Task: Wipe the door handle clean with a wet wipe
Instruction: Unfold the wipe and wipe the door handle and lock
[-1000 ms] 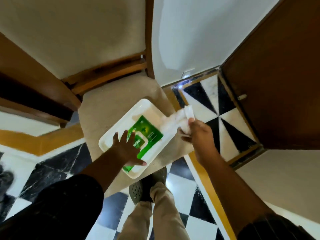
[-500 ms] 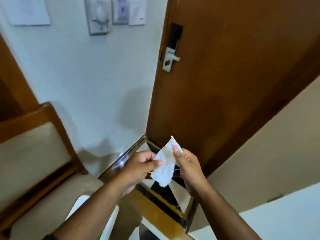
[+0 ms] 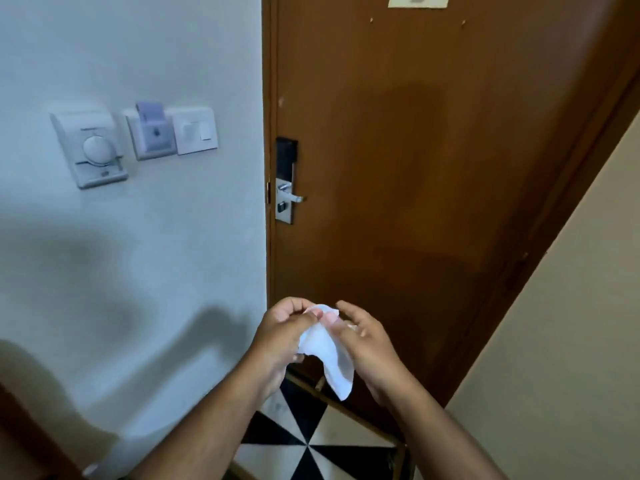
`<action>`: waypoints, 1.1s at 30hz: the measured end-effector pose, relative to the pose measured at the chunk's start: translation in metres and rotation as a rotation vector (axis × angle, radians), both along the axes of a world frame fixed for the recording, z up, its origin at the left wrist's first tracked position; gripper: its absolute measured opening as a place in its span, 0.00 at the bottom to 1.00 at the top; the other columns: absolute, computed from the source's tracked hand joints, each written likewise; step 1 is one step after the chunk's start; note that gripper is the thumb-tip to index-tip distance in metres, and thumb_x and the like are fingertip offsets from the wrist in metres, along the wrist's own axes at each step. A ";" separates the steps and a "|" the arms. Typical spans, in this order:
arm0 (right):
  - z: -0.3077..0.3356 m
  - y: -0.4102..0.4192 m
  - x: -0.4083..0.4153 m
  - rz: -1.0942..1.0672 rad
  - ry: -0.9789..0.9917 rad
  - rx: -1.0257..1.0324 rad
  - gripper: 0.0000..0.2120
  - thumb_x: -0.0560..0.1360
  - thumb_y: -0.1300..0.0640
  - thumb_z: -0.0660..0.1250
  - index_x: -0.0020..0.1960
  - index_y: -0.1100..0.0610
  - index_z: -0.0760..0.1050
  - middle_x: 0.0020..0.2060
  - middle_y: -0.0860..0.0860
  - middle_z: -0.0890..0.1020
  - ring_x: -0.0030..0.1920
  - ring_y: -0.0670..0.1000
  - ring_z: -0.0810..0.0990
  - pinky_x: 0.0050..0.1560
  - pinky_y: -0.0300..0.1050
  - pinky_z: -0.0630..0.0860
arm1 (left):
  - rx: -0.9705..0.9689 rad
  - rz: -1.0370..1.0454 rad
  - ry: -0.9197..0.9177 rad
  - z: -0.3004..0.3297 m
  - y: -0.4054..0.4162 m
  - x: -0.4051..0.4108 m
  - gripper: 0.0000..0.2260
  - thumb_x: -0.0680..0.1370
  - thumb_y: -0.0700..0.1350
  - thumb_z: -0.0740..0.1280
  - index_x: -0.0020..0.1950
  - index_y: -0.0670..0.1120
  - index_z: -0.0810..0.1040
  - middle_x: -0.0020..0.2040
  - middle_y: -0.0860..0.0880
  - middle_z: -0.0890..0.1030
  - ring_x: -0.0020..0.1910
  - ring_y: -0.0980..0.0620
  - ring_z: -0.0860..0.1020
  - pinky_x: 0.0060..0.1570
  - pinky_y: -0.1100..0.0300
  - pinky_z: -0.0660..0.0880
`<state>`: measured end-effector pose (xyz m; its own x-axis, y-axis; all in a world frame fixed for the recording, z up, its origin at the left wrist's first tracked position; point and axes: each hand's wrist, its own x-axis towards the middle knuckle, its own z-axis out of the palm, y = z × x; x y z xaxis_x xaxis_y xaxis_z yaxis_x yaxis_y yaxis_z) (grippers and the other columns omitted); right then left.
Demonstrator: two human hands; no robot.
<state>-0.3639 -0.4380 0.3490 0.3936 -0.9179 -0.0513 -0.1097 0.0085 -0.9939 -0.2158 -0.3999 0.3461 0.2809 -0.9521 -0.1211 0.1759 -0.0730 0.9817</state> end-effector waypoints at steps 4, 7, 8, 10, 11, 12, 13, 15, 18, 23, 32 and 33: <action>0.010 -0.058 0.002 -0.240 0.030 -0.104 0.11 0.79 0.56 0.66 0.40 0.60 0.80 0.39 0.58 0.84 0.38 0.55 0.81 0.37 0.46 0.75 | -0.040 -0.006 -0.219 0.009 -0.046 0.011 0.05 0.75 0.44 0.73 0.39 0.47 0.82 0.31 0.52 0.80 0.28 0.57 0.74 0.26 0.68 0.68; 0.012 -0.100 0.008 -0.262 0.063 -0.180 0.13 0.79 0.55 0.65 0.36 0.57 0.77 0.33 0.51 0.81 0.33 0.48 0.79 0.31 0.41 0.73 | -0.037 0.046 -0.615 0.006 -0.083 0.037 0.13 0.75 0.52 0.72 0.36 0.44 0.79 0.31 0.52 0.78 0.32 0.55 0.75 0.34 0.60 0.69; 0.009 -0.113 0.013 -0.255 0.076 -0.197 0.14 0.79 0.54 0.64 0.36 0.56 0.76 0.31 0.49 0.79 0.31 0.44 0.77 0.28 0.39 0.72 | 0.003 0.096 -0.845 0.002 -0.097 0.046 0.17 0.76 0.57 0.70 0.36 0.45 0.78 0.31 0.52 0.77 0.32 0.54 0.76 0.34 0.58 0.69; 0.006 -0.136 0.023 -0.242 0.075 -0.199 0.15 0.80 0.53 0.63 0.35 0.54 0.74 0.29 0.47 0.76 0.27 0.41 0.73 0.25 0.36 0.70 | 0.100 0.234 -1.136 -0.001 -0.123 0.062 0.24 0.75 0.67 0.61 0.35 0.48 0.77 0.31 0.52 0.78 0.32 0.53 0.77 0.34 0.58 0.72; 0.006 -0.145 0.027 -0.232 0.061 -0.186 0.15 0.80 0.52 0.62 0.35 0.54 0.74 0.29 0.47 0.75 0.27 0.42 0.73 0.26 0.38 0.70 | 0.138 0.280 -1.099 -0.001 -0.133 0.067 0.28 0.74 0.71 0.58 0.33 0.48 0.76 0.30 0.52 0.77 0.31 0.54 0.76 0.33 0.58 0.72; 0.006 -0.163 0.033 -0.217 0.044 -0.183 0.15 0.81 0.52 0.61 0.36 0.55 0.74 0.30 0.48 0.75 0.29 0.44 0.72 0.29 0.41 0.70 | 0.158 0.285 -0.960 -0.001 -0.152 0.074 0.31 0.72 0.74 0.57 0.33 0.46 0.76 0.30 0.50 0.77 0.31 0.53 0.76 0.34 0.57 0.71; 0.007 -0.179 0.038 -0.193 0.023 -0.178 0.16 0.81 0.52 0.60 0.37 0.55 0.74 0.31 0.50 0.75 0.32 0.46 0.72 0.33 0.43 0.70 | 0.160 0.247 -0.779 -0.003 -0.169 0.081 0.33 0.69 0.76 0.58 0.36 0.45 0.78 0.34 0.49 0.79 0.35 0.51 0.79 0.36 0.56 0.72; 0.013 -0.213 0.050 -0.132 -0.063 -0.101 0.16 0.82 0.53 0.58 0.38 0.54 0.75 0.34 0.53 0.76 0.34 0.50 0.74 0.37 0.45 0.71 | 0.096 0.021 -0.455 -0.002 -0.203 0.091 0.34 0.62 0.79 0.64 0.50 0.52 0.81 0.48 0.55 0.82 0.48 0.54 0.80 0.48 0.57 0.74; 0.027 -0.254 0.067 -0.072 -0.133 0.051 0.15 0.82 0.55 0.58 0.41 0.51 0.79 0.35 0.50 0.83 0.35 0.48 0.82 0.35 0.43 0.76 | 0.035 -0.352 -0.132 0.009 -0.245 0.097 0.29 0.62 0.70 0.74 0.60 0.61 0.78 0.59 0.59 0.80 0.59 0.59 0.77 0.64 0.53 0.70; 0.047 -0.306 0.091 -0.101 -0.166 0.113 0.11 0.81 0.48 0.59 0.56 0.52 0.76 0.49 0.53 0.84 0.49 0.54 0.84 0.45 0.51 0.80 | -0.008 -0.403 -0.134 0.027 -0.308 0.120 0.03 0.74 0.46 0.74 0.44 0.49 0.83 0.48 0.46 0.86 0.51 0.47 0.83 0.52 0.53 0.79; 0.072 -0.383 0.104 0.069 -0.308 0.238 0.24 0.75 0.37 0.61 0.61 0.53 0.77 0.55 0.57 0.82 0.54 0.57 0.82 0.45 0.52 0.79 | 0.165 -0.739 0.189 0.034 -0.376 0.137 0.46 0.63 0.80 0.59 0.68 0.48 0.75 0.61 0.42 0.81 0.57 0.45 0.81 0.49 0.58 0.77; 0.074 -0.384 0.102 0.121 -0.316 0.255 0.26 0.73 0.34 0.61 0.57 0.53 0.79 0.51 0.56 0.83 0.51 0.56 0.83 0.43 0.51 0.78 | 0.162 -0.766 0.213 0.032 -0.377 0.136 0.47 0.64 0.81 0.56 0.69 0.48 0.74 0.61 0.41 0.81 0.57 0.44 0.81 0.49 0.58 0.77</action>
